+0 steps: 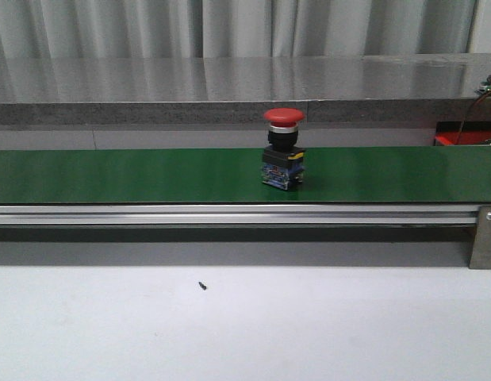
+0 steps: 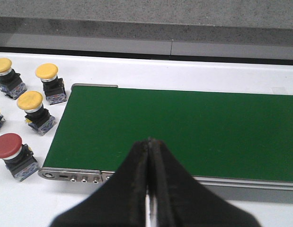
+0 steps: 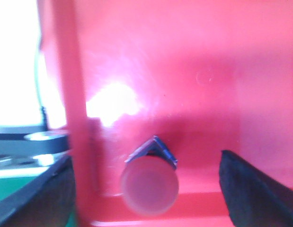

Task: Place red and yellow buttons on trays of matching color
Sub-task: 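Lower the red button into the red tray and open the right gripper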

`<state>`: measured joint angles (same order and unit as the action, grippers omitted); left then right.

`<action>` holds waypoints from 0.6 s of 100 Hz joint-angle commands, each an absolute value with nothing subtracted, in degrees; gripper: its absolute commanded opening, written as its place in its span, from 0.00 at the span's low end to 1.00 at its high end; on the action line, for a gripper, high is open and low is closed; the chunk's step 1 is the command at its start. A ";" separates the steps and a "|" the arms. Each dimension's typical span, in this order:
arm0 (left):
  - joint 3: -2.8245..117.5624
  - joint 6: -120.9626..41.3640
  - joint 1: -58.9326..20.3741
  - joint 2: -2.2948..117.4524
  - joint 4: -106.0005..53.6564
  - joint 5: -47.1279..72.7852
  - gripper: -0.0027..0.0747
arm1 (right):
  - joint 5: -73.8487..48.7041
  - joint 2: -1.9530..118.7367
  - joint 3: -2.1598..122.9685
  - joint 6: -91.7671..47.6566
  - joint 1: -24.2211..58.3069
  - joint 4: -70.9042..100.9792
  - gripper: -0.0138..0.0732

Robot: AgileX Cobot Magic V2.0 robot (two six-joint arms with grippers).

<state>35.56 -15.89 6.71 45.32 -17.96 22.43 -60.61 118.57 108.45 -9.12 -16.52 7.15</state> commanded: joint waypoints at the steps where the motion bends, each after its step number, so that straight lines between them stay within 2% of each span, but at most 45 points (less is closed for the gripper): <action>1: 37.07 -15.88 6.32 45.07 -19.02 18.60 0.01 | -61.06 112.01 110.98 -10.33 -16.39 11.02 0.87; 24: 37.07 -15.88 6.32 45.07 -19.02 18.60 0.01 | -62.67 102.59 107.58 -16.03 -13.56 17.67 0.87; 60: 37.07 -15.88 6.32 45.07 -19.02 18.60 0.01 | -60.35 85.87 88.07 -17.61 -5.46 17.78 0.87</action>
<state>35.56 -15.89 6.71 45.32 -17.96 22.43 -62.63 91.29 90.55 -16.68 -7.28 16.49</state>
